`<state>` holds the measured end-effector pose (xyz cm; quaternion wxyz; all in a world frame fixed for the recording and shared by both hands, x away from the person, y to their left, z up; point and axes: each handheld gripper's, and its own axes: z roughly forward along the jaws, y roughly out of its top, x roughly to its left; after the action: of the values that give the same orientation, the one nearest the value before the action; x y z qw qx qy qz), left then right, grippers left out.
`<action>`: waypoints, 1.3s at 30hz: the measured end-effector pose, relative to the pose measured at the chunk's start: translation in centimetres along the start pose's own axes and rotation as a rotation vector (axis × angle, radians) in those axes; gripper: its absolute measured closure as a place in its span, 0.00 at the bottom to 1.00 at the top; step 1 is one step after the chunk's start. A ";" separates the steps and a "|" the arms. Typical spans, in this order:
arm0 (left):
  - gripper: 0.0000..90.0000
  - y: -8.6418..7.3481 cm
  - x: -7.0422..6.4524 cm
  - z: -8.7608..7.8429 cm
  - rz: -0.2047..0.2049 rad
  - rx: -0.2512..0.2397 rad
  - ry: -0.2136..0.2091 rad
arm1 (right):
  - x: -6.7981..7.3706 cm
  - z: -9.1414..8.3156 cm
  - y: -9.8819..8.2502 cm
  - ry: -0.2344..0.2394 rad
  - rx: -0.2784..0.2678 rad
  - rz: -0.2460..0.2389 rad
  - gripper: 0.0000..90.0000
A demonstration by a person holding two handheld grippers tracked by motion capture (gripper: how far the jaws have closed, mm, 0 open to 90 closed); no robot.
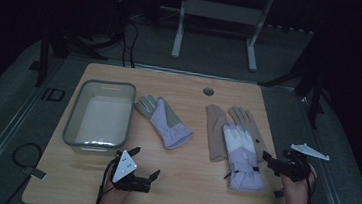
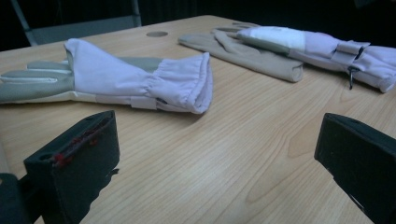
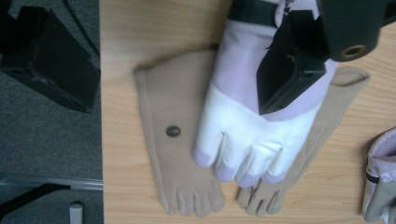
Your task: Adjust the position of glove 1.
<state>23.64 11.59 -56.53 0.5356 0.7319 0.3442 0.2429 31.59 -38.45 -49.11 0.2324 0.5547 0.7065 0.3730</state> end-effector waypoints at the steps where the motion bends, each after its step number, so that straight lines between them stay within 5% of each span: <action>1: 0.00 0.1 0.0 0.1 -0.008 0.016 -0.013 | 0.5 0.2 0.6 0.009 -0.008 -0.021 0.15; 10: 0.00 0.3 -0.1 0.6 0.005 0.078 -0.033 | 3.5 0.7 2.8 0.115 -0.060 -0.094 0.14; 14: 0.00 0.4 0.0 0.9 0.003 0.114 -0.053 | 5.8 1.7 3.4 0.142 -0.073 -0.193 0.18; 17: 0.00 0.4 0.1 0.9 -0.005 0.127 -0.069 | 6.9 2.1 4.0 0.158 -0.097 -0.220 0.21; 27: 0.00 0.4 0.2 1.1 -0.012 0.154 -0.100 | 10.5 5.0 7.7 0.224 -0.063 -0.327 0.33; 39: 0.00 0.5 0.3 1.3 -0.001 0.187 -0.135 | 16.2 9.2 10.5 0.344 -0.026 -0.383 0.46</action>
<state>24.89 10.90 -56.47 0.4868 0.7933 0.3289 0.1596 40.29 -19.32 -45.13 0.1823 0.3359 0.8230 0.4202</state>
